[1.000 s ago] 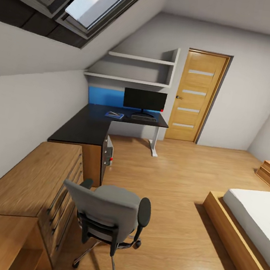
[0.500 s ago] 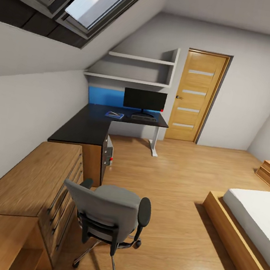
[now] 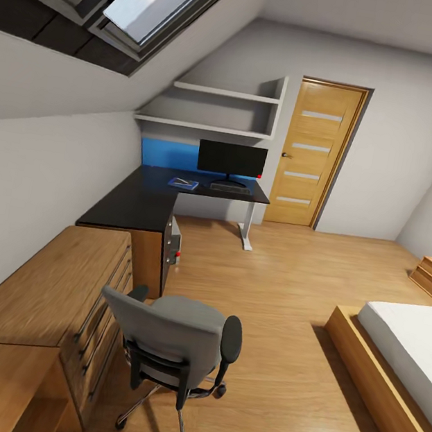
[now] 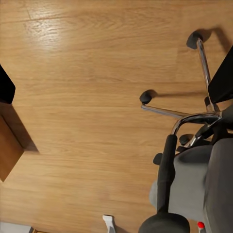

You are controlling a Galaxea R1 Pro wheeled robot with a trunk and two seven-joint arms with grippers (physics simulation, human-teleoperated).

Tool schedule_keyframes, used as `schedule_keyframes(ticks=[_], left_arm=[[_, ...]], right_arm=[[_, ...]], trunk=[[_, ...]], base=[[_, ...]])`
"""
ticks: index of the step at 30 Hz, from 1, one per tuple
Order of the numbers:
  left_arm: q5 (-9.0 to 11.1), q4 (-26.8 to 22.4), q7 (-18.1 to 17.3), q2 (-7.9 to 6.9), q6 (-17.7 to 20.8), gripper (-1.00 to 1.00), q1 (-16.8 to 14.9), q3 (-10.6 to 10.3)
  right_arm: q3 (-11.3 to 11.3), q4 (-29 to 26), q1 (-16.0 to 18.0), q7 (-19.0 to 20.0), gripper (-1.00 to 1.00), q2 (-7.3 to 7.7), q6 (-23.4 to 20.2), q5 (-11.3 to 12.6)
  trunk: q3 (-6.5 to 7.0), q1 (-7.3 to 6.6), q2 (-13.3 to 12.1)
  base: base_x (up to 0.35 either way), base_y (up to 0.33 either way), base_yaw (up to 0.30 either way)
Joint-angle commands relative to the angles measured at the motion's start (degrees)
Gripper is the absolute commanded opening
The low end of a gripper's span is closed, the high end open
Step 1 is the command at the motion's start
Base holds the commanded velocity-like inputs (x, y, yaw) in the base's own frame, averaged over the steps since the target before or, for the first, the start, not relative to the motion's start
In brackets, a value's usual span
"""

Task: In the bedroom, organize the workspace by keeping the computer under the desk, ensuring the monitor is on the desk, placing the keyboard on the desk next to the monitor, placing the mouse on the desk next to the keyboard, moving the folder from the swivel chair onto the desk next to the mouse, stacking the notebook on top of the folder with the pen on top of the notebook, and positioning the swivel chair next to the desk.

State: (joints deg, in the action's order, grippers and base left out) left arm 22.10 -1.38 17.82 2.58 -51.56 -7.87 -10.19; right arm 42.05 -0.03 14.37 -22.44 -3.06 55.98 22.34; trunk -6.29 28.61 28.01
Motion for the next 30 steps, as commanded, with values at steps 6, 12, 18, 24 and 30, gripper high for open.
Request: schedule_keyframes(ticks=[6,12,18,24,30], left_arm=[[0.2,0.0,0.2,0.05,-0.1,1.0,0.0,-0.5],[0.2,-0.3,0.3,-0.1,7.7,1.0,0.0,-0.5],[0.4,-2.8,0.3,-0.19,15.7,1.0,0.0,-0.5],[0.5,-3.2,0.3,-0.14,16.8,1.0,0.0,-0.4],[0.4,-3.2,0.2,-0.18,17.0,1.0,0.0,-0.4]], right_arm=[[0.5,0.0,0.0,-0.3,1.0,-0.02,0.1,0.3],[0.4,0.0,0.0,-0.3,1.0,-0.02,0.1,0.3],[0.4,0.0,0.0,-0.3,1.0,-0.02,0.1,0.3],[0.5,0.0,0.0,-0.2,1.0,-0.02,0.1,0.3],[0.5,0.0,0.0,-0.3,1.0,-0.02,0.1,0.3]], trunk=[[-1.2,1.35,2.5],[-2.27,2.67,4.9],[-3.35,3.98,7.3],[-4.43,5.3,9.7],[-5.5,6.62,12.2]], base=[[0.0,0.0,0.0],[0.0,0.0,0.0],[0.0,0.0,0.0],[0.0,0.0,0.0],[0.0,0.0,0.0]])
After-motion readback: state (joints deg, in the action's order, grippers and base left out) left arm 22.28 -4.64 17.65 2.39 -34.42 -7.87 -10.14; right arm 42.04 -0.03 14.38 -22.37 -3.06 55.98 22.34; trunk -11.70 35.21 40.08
